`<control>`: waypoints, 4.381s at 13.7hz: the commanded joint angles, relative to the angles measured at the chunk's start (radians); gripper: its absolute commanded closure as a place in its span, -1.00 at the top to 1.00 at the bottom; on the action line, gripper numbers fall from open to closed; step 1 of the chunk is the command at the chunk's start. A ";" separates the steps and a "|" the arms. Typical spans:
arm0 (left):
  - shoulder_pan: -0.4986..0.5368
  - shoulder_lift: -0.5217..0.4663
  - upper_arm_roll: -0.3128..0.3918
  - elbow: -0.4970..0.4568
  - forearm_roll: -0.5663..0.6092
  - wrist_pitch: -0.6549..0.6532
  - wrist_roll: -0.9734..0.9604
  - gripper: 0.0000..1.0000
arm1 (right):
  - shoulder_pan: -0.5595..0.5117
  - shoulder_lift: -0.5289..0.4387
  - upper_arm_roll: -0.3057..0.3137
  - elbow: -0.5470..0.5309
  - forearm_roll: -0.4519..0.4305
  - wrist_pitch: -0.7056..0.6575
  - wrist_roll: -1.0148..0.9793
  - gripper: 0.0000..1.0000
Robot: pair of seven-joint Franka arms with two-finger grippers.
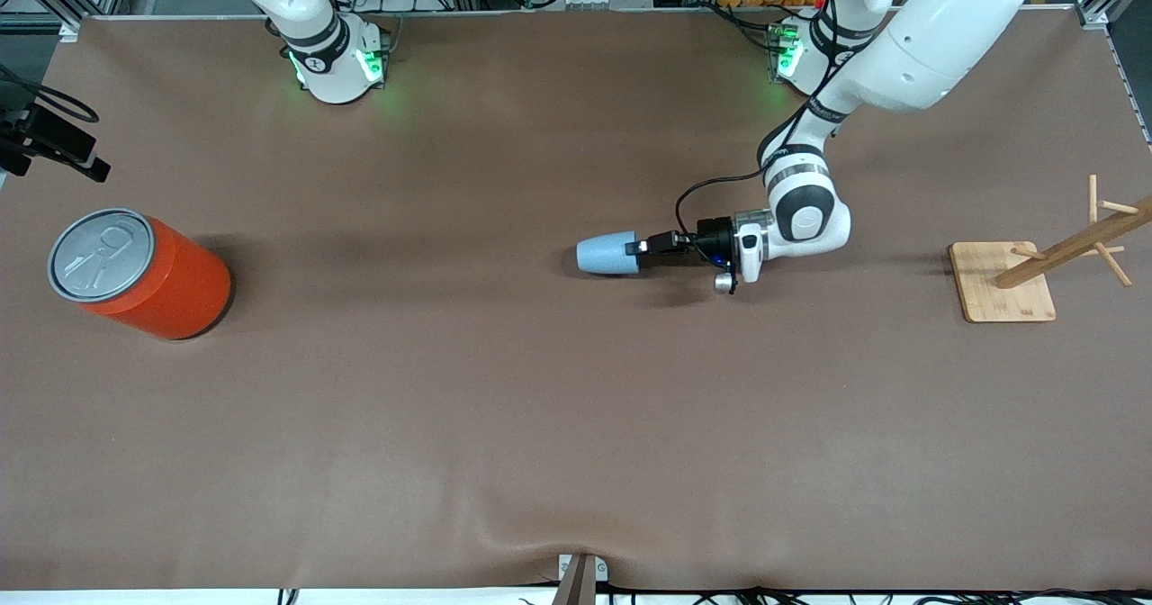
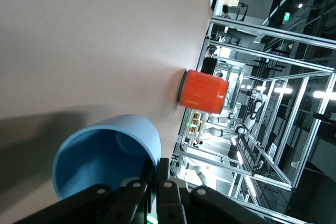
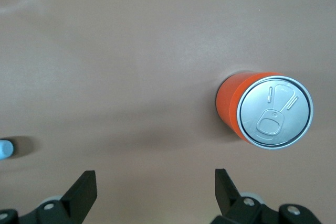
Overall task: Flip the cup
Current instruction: 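Lift the blue cup with the left gripper toward the wooden stand, then rotate the cup upright and lower it with the left gripper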
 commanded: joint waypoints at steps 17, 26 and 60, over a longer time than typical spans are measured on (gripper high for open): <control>0.293 -0.391 0.008 0.181 1.353 0.036 -0.877 -1.00 | 0.004 -0.016 -0.008 -0.017 -0.010 -0.010 -0.016 1.00; 0.307 -0.297 0.013 0.246 1.843 -0.048 -1.034 -1.00 | 0.002 -0.016 -0.009 -0.017 -0.006 -0.018 -0.013 1.00; 0.300 -0.161 0.014 0.220 1.976 0.124 -1.316 -1.00 | 0.000 -0.014 -0.009 -0.017 0.006 -0.010 -0.013 1.00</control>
